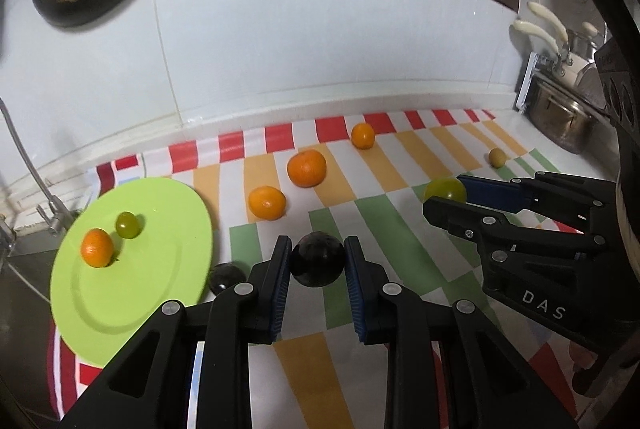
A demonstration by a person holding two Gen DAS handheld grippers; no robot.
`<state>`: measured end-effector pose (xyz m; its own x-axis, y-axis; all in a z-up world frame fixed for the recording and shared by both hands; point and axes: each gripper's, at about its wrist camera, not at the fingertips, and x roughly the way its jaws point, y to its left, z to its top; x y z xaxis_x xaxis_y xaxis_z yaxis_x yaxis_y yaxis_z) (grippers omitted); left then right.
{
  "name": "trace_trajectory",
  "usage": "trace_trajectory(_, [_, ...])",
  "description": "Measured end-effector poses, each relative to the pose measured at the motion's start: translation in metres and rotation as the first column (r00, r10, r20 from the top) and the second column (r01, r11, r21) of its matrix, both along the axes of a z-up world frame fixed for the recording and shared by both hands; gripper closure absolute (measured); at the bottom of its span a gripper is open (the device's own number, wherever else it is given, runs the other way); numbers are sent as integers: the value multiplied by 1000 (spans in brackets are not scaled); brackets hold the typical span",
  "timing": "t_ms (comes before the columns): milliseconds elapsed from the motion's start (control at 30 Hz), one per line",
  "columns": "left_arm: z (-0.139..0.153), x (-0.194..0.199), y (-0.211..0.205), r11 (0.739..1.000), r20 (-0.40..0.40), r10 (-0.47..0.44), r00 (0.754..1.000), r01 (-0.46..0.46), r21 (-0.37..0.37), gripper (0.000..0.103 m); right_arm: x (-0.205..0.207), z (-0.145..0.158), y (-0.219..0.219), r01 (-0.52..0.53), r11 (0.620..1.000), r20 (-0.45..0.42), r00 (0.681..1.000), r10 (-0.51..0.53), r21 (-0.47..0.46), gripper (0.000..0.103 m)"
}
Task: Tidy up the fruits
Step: 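Lower the dark fruit onto the green plate with the left tool while the right tool releases its tomato there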
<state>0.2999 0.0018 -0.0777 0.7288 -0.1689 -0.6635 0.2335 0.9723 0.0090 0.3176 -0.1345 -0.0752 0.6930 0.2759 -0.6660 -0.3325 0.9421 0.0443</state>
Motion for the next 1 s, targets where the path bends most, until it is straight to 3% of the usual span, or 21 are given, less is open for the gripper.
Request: trace_trajectory(1000, [51, -65, 52, 989, 134, 146, 980, -145, -16, 76, -60, 64, 48, -149, 988, 169, 976, 139, 48, 72])
